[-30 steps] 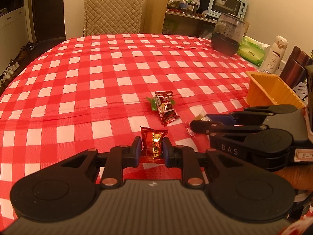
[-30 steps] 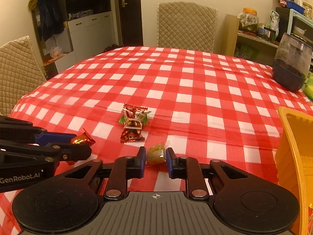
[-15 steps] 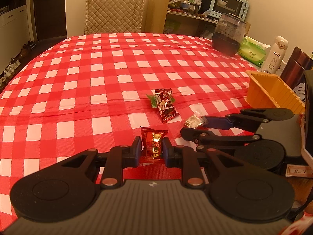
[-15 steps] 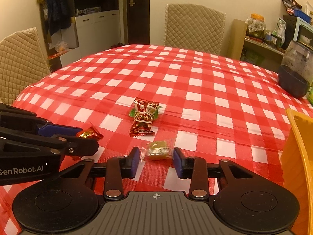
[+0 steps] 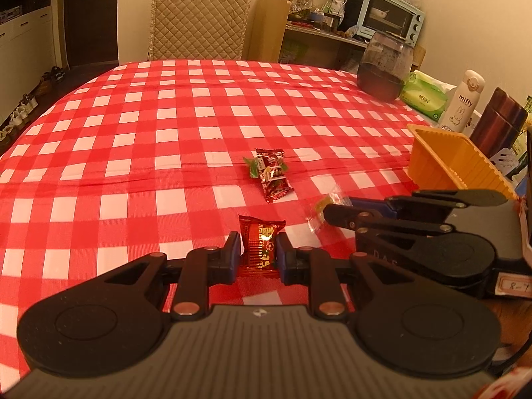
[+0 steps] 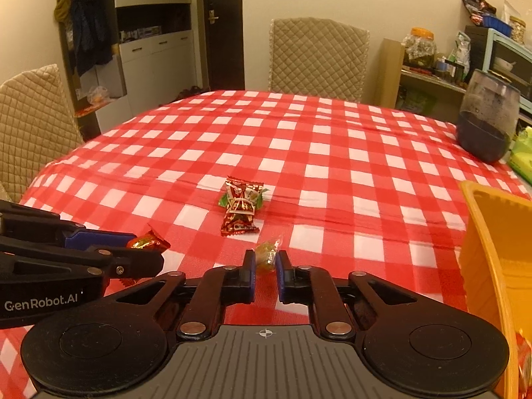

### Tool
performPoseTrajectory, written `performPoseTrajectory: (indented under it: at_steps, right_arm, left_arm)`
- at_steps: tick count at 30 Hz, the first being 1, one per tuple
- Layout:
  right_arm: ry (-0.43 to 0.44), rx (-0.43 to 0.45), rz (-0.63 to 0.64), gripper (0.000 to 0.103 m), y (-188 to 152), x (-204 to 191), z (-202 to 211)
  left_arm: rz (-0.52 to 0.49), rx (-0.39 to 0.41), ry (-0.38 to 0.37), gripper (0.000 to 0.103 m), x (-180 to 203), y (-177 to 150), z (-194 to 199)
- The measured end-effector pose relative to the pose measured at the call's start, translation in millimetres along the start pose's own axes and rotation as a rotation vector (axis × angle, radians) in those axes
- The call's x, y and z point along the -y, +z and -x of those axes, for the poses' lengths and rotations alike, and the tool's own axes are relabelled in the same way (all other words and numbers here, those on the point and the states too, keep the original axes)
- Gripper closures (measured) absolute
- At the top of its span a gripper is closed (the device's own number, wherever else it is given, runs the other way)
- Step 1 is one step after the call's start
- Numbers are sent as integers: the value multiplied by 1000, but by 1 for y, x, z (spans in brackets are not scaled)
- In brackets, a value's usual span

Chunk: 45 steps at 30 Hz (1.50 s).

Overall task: Organize snacks
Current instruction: 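Carry the red candy with the left gripper while the right carries the clear candy over the tray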

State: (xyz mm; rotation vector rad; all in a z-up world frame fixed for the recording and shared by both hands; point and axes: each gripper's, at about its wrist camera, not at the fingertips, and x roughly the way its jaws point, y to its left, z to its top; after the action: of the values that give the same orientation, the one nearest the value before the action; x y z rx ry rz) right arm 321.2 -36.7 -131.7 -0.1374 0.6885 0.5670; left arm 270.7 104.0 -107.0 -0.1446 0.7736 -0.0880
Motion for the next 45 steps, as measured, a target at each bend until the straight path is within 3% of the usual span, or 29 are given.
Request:
performPoseTrajectory:
  at_steps: [12,30,45]
  right_arm:
    - [-35,37,-73,91,-17,3,68]
    - [-116,46,-189,91,-59,13,187]
    - [-216,104,-255,91,-68,49,263]
  left_arm:
    - [-44,24,2,83,37,-13,40]
    - [-13,55,31,83,88,-31,116]
    - [-46,82,-37,83,148,-31,146]
